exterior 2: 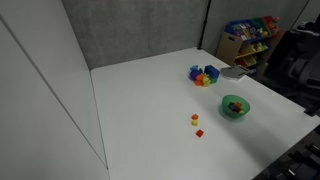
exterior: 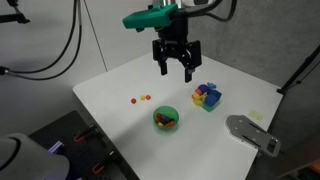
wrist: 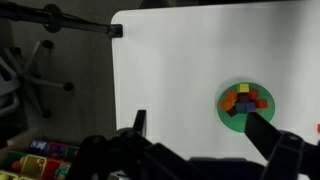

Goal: Remove one purple block from the green bowl and put it on the table.

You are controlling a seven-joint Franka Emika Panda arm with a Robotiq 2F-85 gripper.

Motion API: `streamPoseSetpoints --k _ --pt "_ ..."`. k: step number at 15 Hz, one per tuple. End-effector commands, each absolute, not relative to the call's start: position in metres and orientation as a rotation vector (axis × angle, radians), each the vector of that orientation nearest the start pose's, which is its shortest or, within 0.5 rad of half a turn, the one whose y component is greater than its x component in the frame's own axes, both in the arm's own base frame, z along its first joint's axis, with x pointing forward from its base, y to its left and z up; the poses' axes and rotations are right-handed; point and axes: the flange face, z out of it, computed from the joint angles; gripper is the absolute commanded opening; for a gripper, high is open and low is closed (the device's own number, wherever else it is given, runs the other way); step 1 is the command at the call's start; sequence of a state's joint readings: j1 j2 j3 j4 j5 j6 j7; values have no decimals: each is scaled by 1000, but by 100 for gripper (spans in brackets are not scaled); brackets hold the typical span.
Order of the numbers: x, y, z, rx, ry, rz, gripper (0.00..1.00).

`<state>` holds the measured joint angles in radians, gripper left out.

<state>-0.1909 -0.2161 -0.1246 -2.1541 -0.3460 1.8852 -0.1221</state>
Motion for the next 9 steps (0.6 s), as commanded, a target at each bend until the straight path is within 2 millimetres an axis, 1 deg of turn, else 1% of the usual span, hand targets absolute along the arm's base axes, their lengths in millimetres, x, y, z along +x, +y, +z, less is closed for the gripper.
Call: streamPoseSetpoints --k 1,8,9 --pt "453 -177 490 -3414 125 199 100" --pt "453 -177 491 -3414 125 198 100" --pt "457 -176 490 -3405 121 178 100"
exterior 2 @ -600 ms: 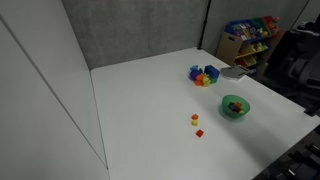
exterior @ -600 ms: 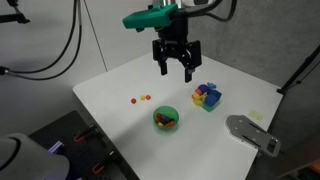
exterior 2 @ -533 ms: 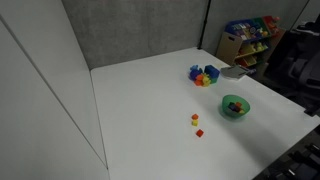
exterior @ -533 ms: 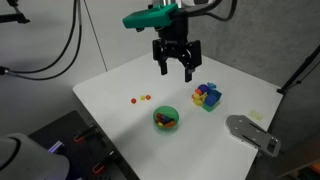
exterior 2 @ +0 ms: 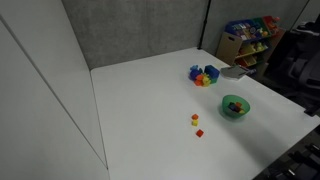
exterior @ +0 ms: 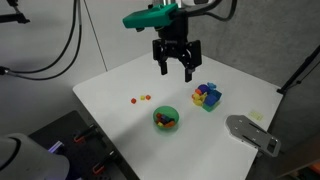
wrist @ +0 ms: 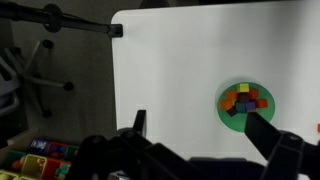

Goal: Remove one purple block from the green bowl and put it on the table.

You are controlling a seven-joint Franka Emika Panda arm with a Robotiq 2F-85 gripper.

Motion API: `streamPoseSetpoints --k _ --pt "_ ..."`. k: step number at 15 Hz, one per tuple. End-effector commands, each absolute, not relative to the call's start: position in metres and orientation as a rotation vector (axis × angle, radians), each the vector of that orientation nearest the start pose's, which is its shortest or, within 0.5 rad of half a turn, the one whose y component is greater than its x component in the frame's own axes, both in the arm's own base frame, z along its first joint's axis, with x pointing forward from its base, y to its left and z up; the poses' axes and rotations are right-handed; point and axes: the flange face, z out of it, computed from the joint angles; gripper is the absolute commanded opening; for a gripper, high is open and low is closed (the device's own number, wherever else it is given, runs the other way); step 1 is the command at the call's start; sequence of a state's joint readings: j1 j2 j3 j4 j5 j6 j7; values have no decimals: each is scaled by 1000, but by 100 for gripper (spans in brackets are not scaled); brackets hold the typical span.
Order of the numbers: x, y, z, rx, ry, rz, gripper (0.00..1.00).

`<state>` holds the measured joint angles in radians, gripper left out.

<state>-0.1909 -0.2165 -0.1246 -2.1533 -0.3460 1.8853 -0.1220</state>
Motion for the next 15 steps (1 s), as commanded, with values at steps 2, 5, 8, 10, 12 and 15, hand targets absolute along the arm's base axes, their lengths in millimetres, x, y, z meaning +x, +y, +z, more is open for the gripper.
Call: streamPoseSetpoints --k 2,5,8,10,12,15 --pt "464 -172 485 -3381 107 163 100" --pt "477 -167 477 -3346 101 101 100" --pt "490 -166 467 -3292 110 51 100" --pt "497 -165 458 -3253 122 31 100" --pt "500 -165 445 -3218 122 28 100" --pt "505 -162 415 -3184 81 66 100"
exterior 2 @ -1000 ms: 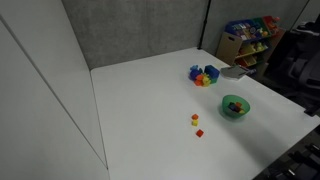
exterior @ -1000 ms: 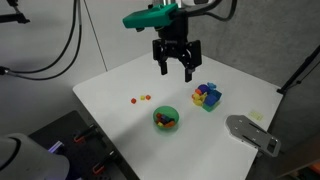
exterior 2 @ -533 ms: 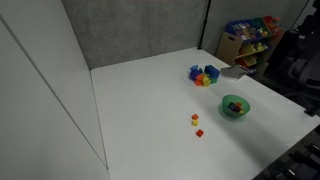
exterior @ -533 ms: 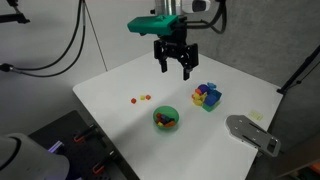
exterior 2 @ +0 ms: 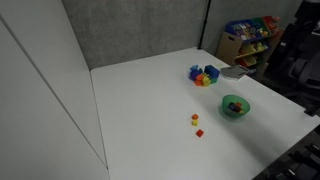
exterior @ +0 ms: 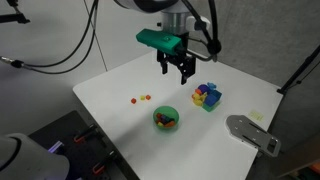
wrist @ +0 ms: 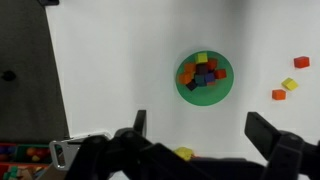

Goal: Remove one purple block from the green bowl and put it on the table.

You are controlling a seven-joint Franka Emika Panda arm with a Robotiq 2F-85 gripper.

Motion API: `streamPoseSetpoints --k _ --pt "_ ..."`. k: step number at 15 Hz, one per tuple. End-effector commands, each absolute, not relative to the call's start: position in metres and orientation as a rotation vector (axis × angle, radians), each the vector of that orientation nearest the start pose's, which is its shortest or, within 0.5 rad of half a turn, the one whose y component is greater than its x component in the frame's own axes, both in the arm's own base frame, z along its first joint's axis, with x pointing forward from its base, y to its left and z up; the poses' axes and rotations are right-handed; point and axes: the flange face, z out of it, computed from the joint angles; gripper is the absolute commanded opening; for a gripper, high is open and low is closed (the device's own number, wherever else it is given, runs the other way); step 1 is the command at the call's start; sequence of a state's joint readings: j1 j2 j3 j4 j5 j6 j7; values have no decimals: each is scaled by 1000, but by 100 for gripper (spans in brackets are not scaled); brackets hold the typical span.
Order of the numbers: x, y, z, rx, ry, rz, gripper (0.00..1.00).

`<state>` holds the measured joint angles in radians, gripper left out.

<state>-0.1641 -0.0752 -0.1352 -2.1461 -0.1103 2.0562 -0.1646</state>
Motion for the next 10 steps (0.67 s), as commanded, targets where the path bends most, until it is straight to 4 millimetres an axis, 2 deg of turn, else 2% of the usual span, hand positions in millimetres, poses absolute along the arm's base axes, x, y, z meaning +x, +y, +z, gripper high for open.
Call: streamPoseSetpoints --k 1,10 --pt "507 -161 402 -3172 67 87 100" --pt "527 -147 274 -3126 -88 202 100"
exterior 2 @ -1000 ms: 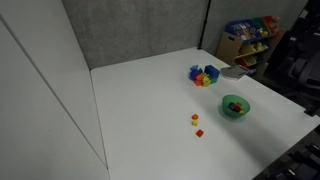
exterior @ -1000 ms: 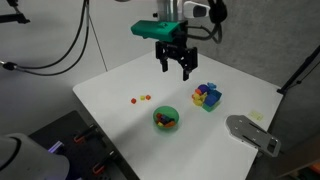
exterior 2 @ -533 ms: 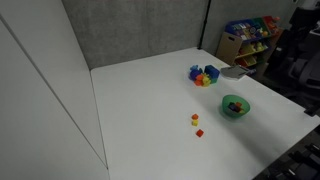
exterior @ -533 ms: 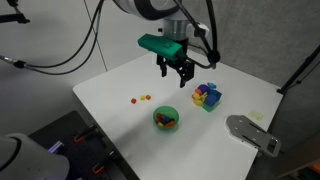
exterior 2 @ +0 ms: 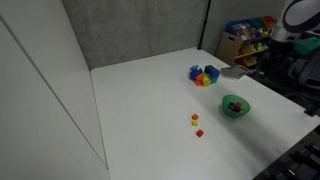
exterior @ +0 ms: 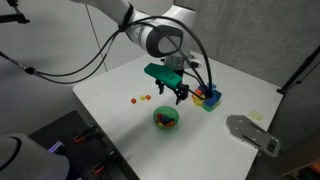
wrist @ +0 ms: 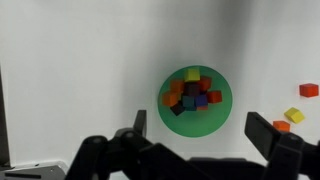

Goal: Remove one purple block from the green bowl and put it on the table.

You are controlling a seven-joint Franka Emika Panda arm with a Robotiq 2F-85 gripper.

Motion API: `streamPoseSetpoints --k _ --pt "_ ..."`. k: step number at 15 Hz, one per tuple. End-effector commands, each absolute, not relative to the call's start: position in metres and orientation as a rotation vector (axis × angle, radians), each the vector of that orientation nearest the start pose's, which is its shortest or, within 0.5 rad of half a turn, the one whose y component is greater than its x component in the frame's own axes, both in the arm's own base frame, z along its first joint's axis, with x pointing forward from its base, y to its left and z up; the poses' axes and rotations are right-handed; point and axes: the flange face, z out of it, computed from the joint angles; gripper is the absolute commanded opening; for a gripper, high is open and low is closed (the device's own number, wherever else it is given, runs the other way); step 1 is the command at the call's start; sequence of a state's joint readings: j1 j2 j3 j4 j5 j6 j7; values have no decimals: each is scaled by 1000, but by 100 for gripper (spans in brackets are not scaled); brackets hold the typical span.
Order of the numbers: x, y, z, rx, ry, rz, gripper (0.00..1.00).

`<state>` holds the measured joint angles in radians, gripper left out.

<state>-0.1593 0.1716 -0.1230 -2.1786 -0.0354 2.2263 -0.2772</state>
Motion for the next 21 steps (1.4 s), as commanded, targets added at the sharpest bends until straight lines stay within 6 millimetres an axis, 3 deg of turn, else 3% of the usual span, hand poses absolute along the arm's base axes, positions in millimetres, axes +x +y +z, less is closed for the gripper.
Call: streamPoseSetpoints --k 1,6,10,15,21 --pt "530 -144 260 -3123 -103 208 100" --pt "539 -129 197 -3107 -168 257 100" --pt "538 -126 157 -3107 -176 299 100" --pt "538 -130 125 -3106 -164 330 100" --pt "543 -132 107 -3119 -167 333 100"
